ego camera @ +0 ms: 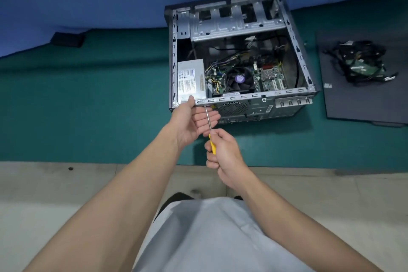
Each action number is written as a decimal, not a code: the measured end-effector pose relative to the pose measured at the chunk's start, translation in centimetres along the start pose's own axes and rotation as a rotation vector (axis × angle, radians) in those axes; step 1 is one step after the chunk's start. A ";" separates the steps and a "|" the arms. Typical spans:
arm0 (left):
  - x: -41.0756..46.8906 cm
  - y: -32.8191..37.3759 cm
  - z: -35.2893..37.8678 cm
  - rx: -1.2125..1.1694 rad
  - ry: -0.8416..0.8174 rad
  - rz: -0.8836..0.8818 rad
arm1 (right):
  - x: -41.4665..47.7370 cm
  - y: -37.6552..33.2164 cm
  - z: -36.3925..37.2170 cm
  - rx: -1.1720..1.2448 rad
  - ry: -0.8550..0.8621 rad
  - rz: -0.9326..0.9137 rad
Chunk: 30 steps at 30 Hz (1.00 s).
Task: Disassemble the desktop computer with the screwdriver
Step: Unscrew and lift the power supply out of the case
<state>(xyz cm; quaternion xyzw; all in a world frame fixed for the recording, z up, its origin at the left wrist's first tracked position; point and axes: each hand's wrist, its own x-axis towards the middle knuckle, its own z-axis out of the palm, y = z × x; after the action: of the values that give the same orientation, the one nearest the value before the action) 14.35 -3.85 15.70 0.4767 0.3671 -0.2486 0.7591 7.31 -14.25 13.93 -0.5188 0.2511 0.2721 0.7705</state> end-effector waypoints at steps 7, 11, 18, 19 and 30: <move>0.3 0.0 -0.4 -0.016 -0.016 0.003 | 0.2 0.2 -0.2 0.199 -0.068 0.048; 0.4 0.3 -0.9 -0.002 -0.035 0.000 | 0.3 0.7 0.2 0.372 -0.121 0.104; 0.6 0.6 -1.7 0.018 -0.086 -0.012 | 0.7 1.7 0.8 0.651 -0.219 0.187; 0.6 0.5 -1.7 0.020 -0.092 -0.011 | 0.8 1.7 0.7 0.704 -0.251 0.205; 0.4 0.8 -1.7 0.028 -0.101 -0.021 | 1.7 2.8 0.6 0.931 -0.395 0.248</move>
<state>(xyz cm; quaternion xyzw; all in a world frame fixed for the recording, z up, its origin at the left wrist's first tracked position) 14.64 -1.99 15.33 0.4703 0.3296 -0.2852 0.7674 6.73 -12.52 11.18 -0.0263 0.2547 0.3135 0.9144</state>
